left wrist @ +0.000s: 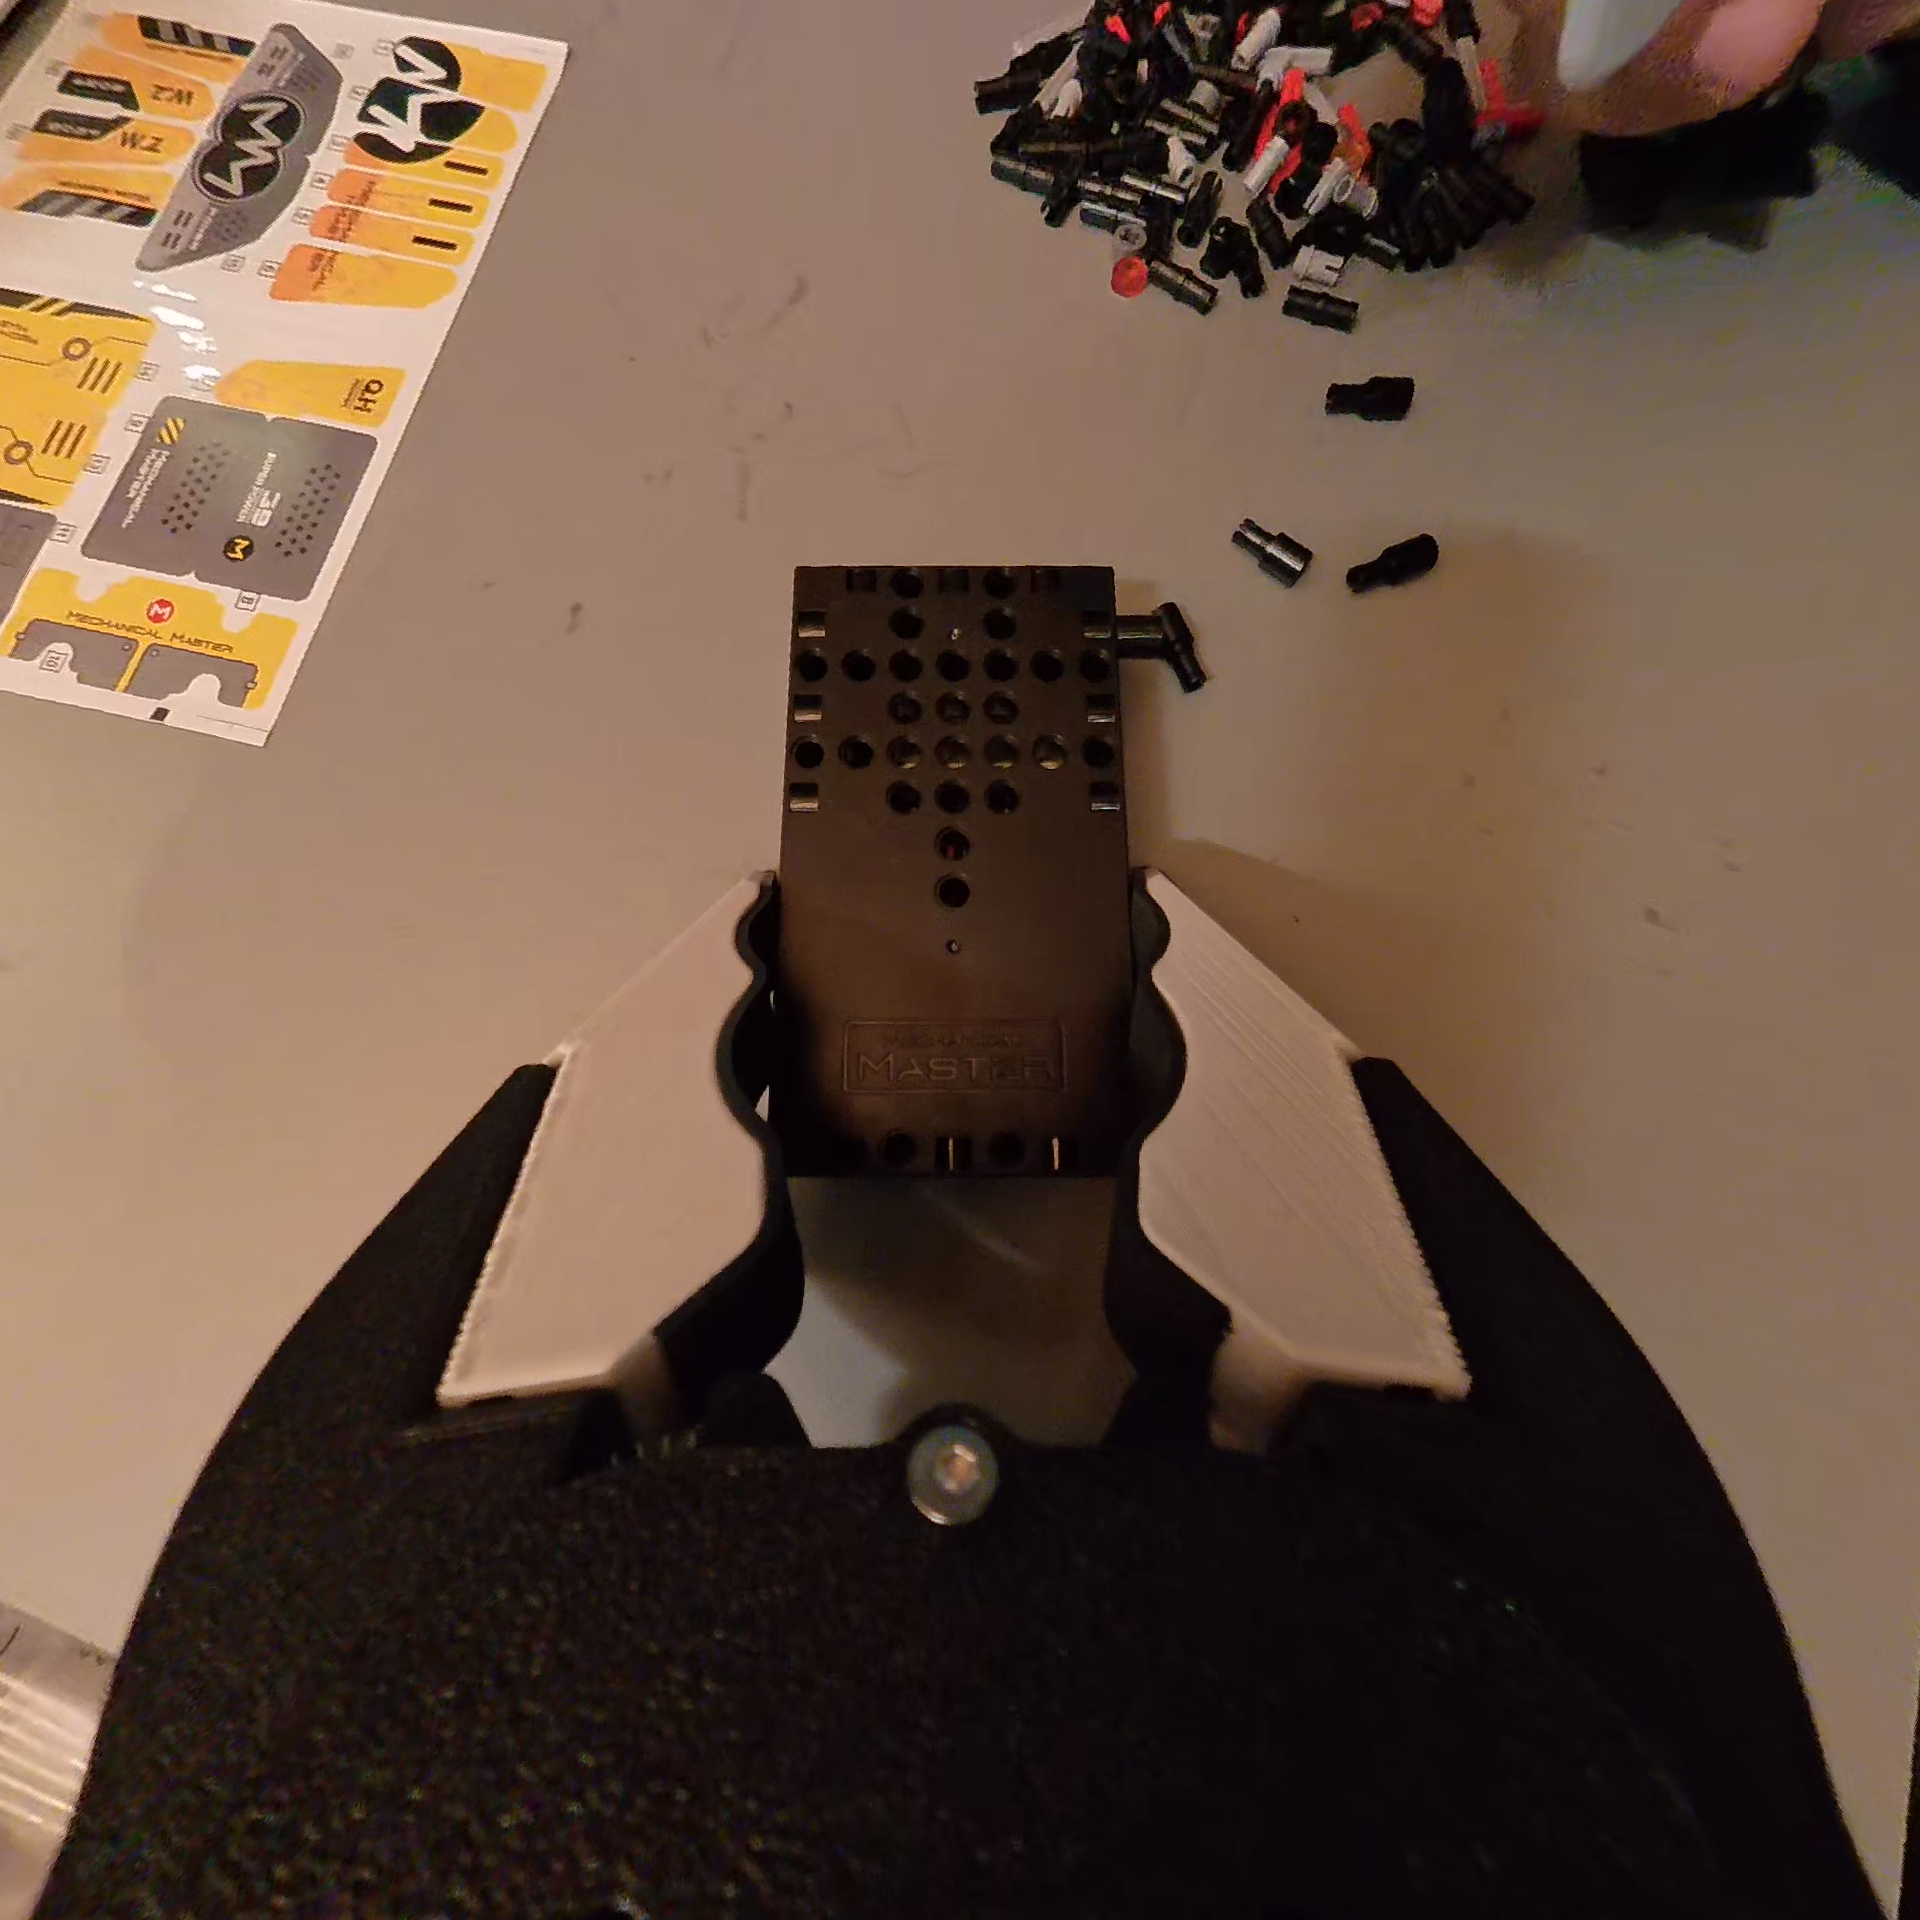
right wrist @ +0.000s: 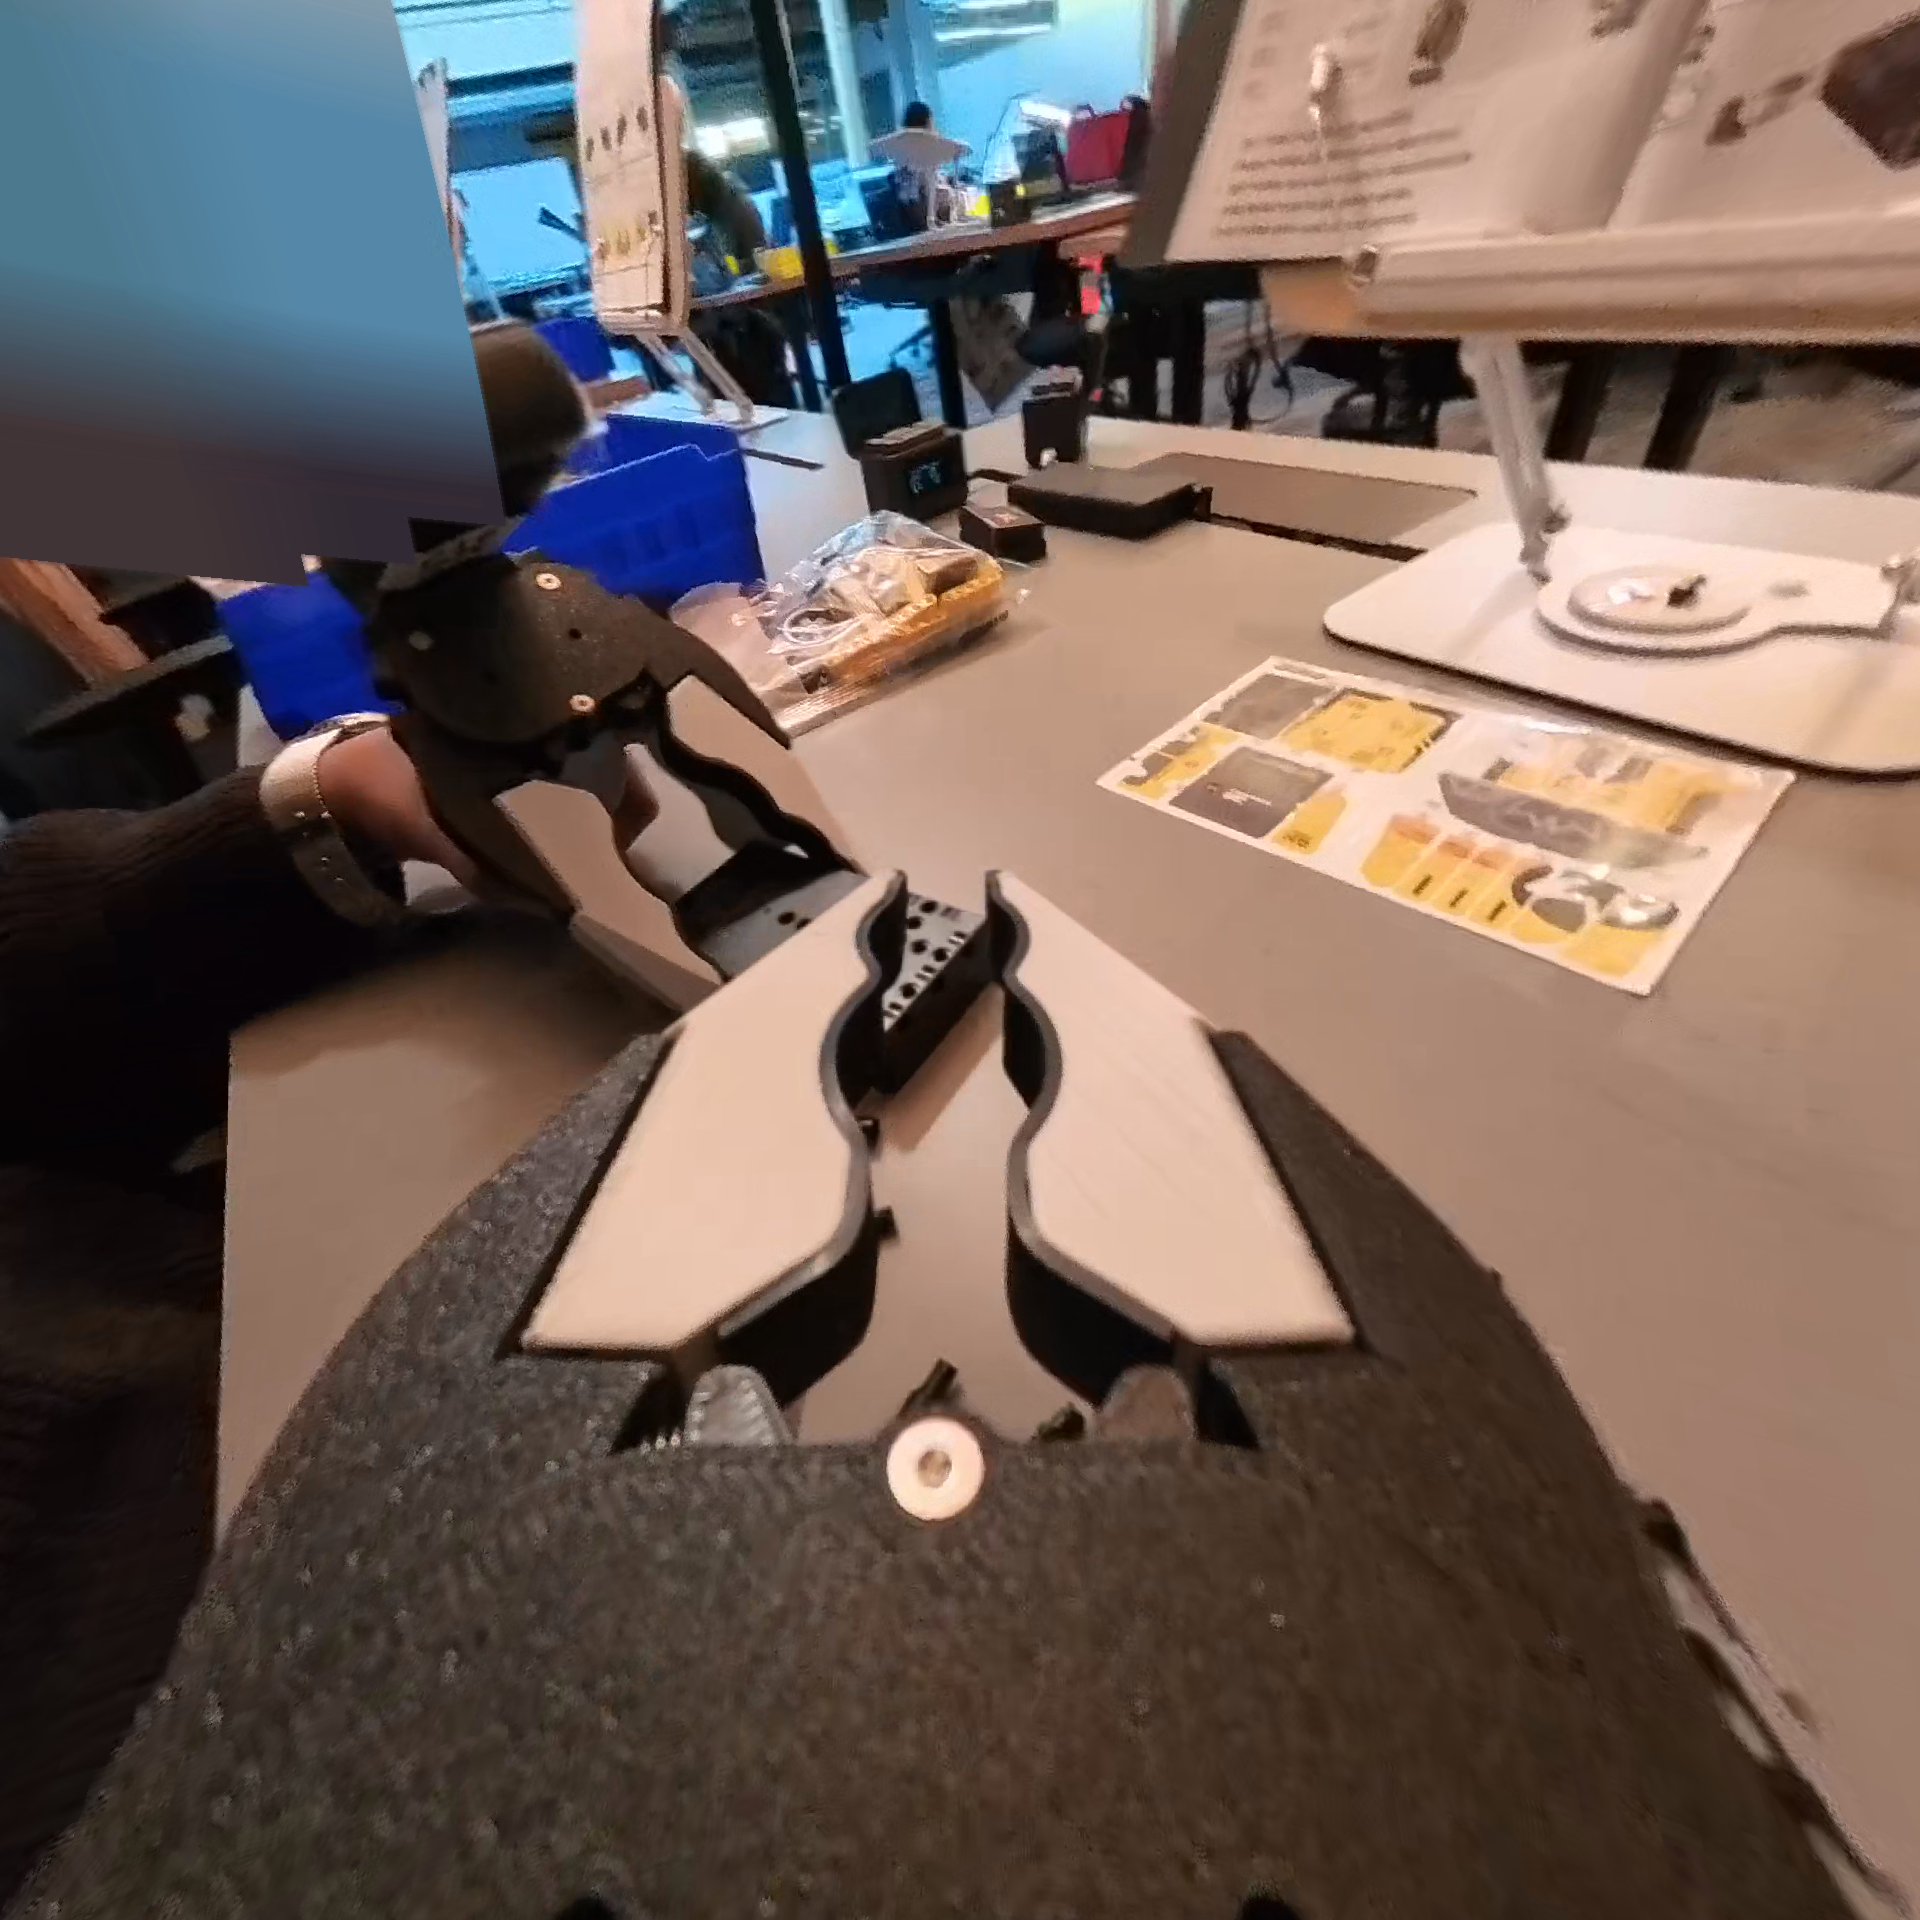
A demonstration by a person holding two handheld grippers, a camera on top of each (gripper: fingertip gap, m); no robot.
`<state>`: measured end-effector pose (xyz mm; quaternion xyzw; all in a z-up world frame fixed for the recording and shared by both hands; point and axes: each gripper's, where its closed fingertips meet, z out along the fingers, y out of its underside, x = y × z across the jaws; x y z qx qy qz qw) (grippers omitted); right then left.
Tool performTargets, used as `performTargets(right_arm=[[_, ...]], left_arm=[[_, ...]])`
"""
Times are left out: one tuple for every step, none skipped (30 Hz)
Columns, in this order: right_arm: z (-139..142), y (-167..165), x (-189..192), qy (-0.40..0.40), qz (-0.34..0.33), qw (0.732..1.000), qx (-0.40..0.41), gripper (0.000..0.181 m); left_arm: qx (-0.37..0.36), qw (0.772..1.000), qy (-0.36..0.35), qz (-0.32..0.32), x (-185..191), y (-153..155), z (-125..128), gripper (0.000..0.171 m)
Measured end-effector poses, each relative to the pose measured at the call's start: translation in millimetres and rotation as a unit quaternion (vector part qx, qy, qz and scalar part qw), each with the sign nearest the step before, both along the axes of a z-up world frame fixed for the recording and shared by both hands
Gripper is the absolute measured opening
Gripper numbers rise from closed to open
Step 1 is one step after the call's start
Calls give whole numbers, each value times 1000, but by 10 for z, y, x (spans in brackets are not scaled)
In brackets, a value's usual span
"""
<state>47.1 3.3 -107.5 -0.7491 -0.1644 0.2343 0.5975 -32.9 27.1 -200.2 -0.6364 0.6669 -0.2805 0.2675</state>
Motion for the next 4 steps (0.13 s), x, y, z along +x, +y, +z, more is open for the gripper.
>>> performTargets(right_arm=[[-7, 17, 48, 8, -9, 1000, -7, 15], [-2, 32, 93, 17, -18, 1000, -10, 14], [11, 40, 126, 29, -24, 999, -12, 14], [27, 42, 146, 41, -26, 999, -13, 13]], left_arm=[[0, 1000, 0, 0, 0, 0, 0, 66], [0, 1000, 0, 0, 0, 0, 0, 66], [0, 1000, 0, 0, 0, 0, 0, 66], [0, 1000, 0, 0, 0, 0, 0, 66]])
